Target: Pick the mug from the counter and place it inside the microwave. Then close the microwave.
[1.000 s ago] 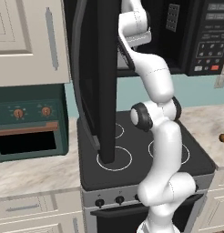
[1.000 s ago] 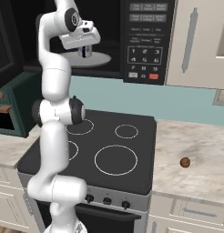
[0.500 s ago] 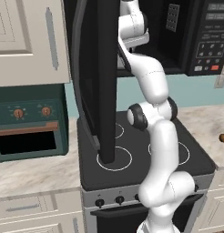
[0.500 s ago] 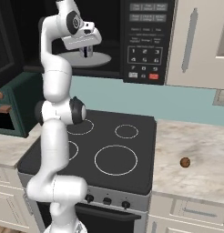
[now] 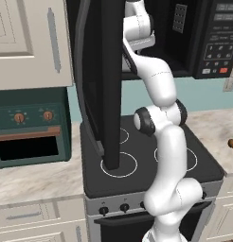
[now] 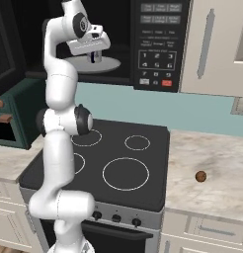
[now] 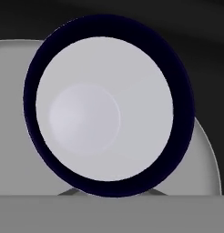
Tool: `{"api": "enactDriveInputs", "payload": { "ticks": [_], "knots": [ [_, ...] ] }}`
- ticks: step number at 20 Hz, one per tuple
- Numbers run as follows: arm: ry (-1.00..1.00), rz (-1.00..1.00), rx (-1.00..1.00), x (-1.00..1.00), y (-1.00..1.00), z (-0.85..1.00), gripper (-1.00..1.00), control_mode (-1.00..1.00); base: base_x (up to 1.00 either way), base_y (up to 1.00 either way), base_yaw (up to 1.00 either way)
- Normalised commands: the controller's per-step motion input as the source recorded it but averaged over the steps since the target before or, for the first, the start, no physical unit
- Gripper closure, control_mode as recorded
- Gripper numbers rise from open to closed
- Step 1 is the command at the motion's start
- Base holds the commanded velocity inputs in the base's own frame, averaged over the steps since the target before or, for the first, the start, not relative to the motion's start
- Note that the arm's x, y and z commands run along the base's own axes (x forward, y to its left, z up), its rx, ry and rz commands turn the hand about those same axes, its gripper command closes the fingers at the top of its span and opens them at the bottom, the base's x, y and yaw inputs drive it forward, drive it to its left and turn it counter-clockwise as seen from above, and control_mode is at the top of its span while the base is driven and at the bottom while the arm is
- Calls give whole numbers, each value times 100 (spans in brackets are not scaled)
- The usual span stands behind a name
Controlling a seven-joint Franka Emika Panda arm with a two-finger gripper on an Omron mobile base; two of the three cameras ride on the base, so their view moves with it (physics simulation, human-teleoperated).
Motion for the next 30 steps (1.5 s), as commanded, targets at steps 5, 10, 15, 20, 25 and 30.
{"api": "enactDriveInputs", "payload": {
  "ticks": [5, 10, 15, 20, 25, 30],
  "knots": [
    [9, 0, 0, 0, 2, 0, 100, -100, 0, 0, 0],
    [7, 0, 0, 0, 3, -2, 100, -100, 0, 0, 0],
    [0, 0, 0, 0, 0, 0, 100, -100, 0, 0, 0],
    [0, 0, 0, 0, 0, 0, 100, -100, 0, 0, 0],
    [0, 0, 0, 0, 0, 0, -100, -100, 0, 0, 0],
    [0, 0, 0, 0, 0, 0, -100, -100, 0, 0, 0]
  ]
}}
